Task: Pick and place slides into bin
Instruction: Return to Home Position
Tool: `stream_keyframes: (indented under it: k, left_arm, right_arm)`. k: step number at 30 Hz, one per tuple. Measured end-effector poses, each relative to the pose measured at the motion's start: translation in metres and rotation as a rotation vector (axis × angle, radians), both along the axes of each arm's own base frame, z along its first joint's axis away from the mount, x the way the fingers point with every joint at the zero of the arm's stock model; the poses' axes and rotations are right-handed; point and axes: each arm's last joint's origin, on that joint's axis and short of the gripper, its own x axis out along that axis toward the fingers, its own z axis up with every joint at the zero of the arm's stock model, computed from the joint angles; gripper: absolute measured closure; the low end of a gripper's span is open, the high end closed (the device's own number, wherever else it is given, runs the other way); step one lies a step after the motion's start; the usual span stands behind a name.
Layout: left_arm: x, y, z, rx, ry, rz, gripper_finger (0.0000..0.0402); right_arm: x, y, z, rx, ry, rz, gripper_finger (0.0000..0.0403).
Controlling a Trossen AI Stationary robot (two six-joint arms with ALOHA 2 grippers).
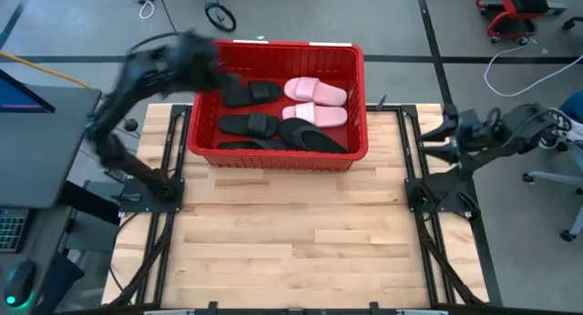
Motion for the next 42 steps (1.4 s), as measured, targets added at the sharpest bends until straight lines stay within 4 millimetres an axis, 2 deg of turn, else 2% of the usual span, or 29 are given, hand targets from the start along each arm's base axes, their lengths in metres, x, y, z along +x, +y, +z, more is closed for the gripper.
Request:
stream_keyframes:
  k: [3,7,10,13,15,20,25,31,34,42]
  left_arm:
    - [-0.040,-0.043,0.019,0.066,-0.018,-0.050,0.0257]
    - [-0.092,-0.085,0.034,0.142,-0.099,-0.106,0.0262]
    - [-0.118,-0.101,0.028,0.248,-0.071,-0.163,0.0264]
    - [-0.133,-0.110,0.005,0.223,-0.049,-0.233,0.0261]
    - [-0.136,-0.114,-0.016,0.203,-0.054,-0.277,0.0257]
    - [-0.134,-0.121,-0.070,0.278,-0.231,-0.404,0.0247]
    - [-0.126,-0.127,-0.122,0.378,-0.446,-0.497,0.0244]
    - [-0.118,-0.132,-0.171,0.470,-0.669,-0.541,0.0253]
    - [-0.115,-0.136,-0.193,0.464,-0.730,-0.611,0.0257]
    - [-0.107,-0.144,-0.252,0.517,-0.920,-0.649,0.0264]
  right_arm:
    - [-0.013,-0.007,-0.003,0.009,-0.026,-0.024,0.0249]
    - [-0.013,-0.008,-0.020,-0.053,-0.034,-0.043,0.0249]
    - [0.001,-0.001,-0.041,-0.087,-0.106,-0.034,0.0249]
    - [0.014,0.008,-0.061,-0.077,-0.277,0.051,0.0249]
    - [0.018,0.012,-0.076,-0.050,-0.395,0.111,0.0249]
    - [0.026,0.016,-0.119,0.028,-0.562,0.121,0.0249]
    - [0.035,0.021,-0.159,0.108,-0.631,0.115,0.0249]
    - [0.047,0.027,-0.202,0.204,-0.695,0.113,0.0249]
    - [0.048,0.028,-0.213,0.220,-0.742,0.117,0.0249]
    - [0.049,0.029,-0.214,0.195,-0.711,0.141,0.0249]
